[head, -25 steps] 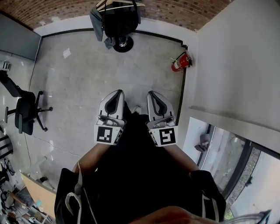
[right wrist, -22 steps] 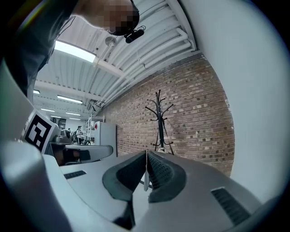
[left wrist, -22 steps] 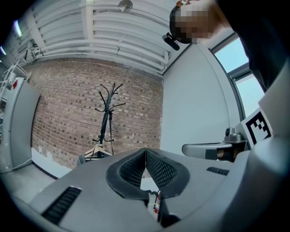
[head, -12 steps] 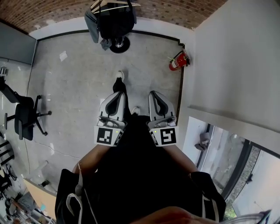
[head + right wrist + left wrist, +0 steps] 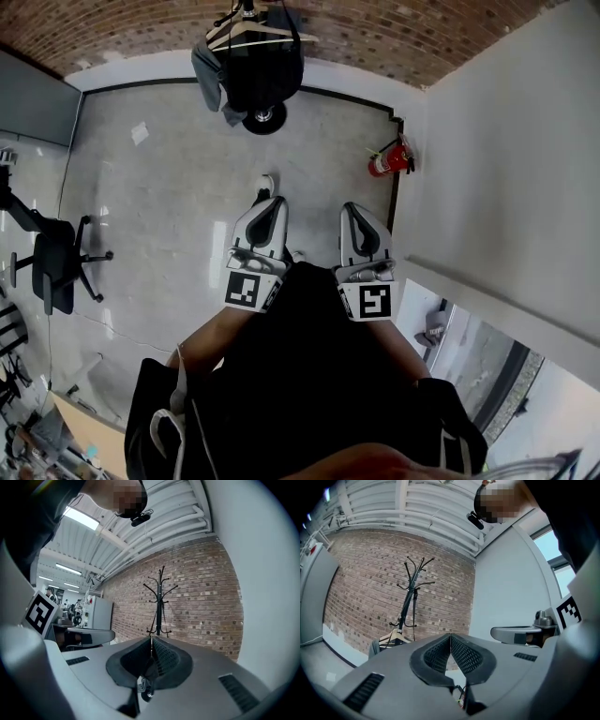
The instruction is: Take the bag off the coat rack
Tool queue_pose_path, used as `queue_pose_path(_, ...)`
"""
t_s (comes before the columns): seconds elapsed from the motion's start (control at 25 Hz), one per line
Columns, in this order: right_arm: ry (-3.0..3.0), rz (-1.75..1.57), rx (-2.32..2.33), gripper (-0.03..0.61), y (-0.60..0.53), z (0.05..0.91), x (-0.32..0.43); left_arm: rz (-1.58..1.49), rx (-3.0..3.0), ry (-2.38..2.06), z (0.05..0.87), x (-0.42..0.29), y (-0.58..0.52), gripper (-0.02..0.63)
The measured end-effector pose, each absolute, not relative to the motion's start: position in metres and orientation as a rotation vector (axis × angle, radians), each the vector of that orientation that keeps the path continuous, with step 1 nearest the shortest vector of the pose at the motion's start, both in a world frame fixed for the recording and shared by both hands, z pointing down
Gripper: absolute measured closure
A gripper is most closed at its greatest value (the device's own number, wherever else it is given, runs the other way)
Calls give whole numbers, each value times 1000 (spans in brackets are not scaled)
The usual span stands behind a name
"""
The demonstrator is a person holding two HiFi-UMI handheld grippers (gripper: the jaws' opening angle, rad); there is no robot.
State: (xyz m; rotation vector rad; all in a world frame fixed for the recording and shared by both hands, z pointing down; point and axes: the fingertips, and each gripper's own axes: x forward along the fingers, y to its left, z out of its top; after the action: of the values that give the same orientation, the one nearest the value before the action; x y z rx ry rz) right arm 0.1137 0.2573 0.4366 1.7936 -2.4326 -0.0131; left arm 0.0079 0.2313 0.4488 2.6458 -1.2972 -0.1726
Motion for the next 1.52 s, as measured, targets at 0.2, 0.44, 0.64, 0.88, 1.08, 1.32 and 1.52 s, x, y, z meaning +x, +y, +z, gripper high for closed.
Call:
queue_pose_path(0.2,-2441,7,1749,557,199,442,108,-225,2617,-1327,445,-3,164,594)
queue_pose_path(0.44,-2449,-22,1667,557,125,455,93,-189,2576,-1389,447,-23,100,593)
queue_pose_path(0.64,-2487,19,1642,557,65,450,75,-189,2521,-1383,450,-33,51,593)
queue_pose_path(0.88,-2464,77,1693,557,-2,446,71,-138,2593,-1331,439,-35,-8,592)
queue_pose_path(1.08,-2469,70,1771,557,-59,430,57,-117,2660,-1319,425,-52,-59,592)
queue_pose_path(1.32,-2503,7,1792,557,-92,416,49,-123,2710,-1285,416,-48,-98,592)
queue_pose_path(1.52,-2495,39,1774,557,-102,425,53,-187,2644,-1368,411,-52,-121,592)
